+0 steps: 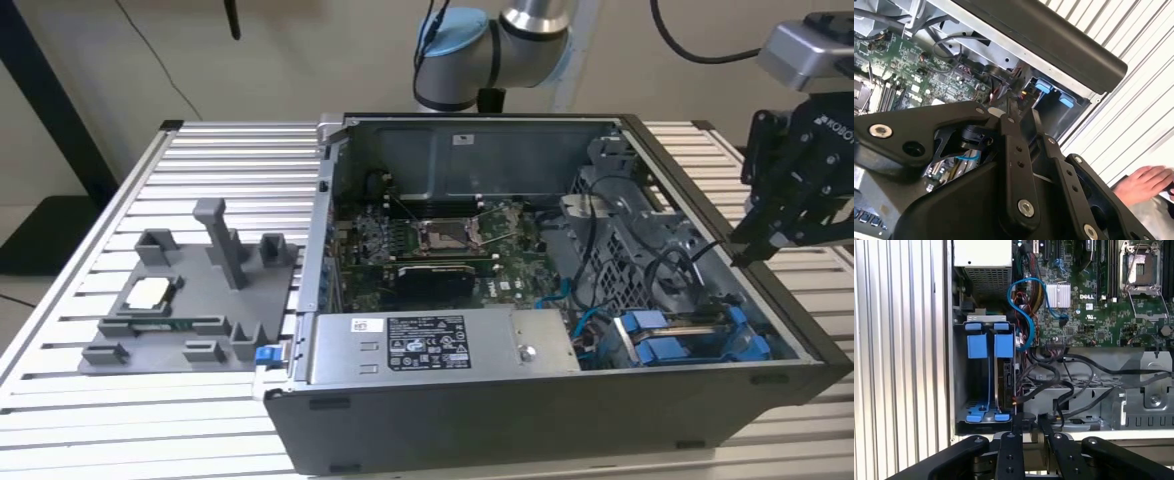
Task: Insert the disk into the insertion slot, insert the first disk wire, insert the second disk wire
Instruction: 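Insert the second disk wire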
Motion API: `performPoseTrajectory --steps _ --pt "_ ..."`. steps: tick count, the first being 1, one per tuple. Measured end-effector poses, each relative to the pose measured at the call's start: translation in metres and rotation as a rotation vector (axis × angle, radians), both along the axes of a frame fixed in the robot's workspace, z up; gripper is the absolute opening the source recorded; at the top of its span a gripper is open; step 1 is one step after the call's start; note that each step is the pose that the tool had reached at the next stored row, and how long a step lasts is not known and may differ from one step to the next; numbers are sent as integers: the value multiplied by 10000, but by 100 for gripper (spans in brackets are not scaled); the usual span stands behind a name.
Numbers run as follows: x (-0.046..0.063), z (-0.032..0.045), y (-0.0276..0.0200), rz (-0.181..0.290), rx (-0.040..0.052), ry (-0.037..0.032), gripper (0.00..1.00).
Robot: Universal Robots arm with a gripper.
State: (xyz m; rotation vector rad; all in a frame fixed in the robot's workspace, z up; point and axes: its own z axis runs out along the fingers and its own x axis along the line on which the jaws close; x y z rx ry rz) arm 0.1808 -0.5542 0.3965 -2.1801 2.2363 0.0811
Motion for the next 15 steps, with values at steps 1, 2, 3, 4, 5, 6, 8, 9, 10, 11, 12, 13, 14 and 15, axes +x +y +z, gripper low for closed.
performPoseTrajectory --steps 1,2,3,4,5,6,8,9,10,11,12,13,14,15 --pt "7 -20 1 1 -1 0 27" --pt "13 -37 2 1 -2 0 27" --pt "19 -56 3 1 -1 0 27" --pt "25 -72 4 1 -1 0 27" --pt "33 -86 4 1 2 0 27" --pt "43 -94 4 0 15 -1 27" --pt "68 -104 4 0 82 -1 27" --pt "80 -109 4 0 142 0 27" --pt "90 -114 4 1 207 0 27" --pt "97 -119 4 0 271 -1 27" --pt "103 -123 5 0 345 0 27" --pt "107 -128 4 0 420 0 27" --pt "109 -134 4 -1 493 0 27" --pt "111 -139 4 -1 574 -1 27"
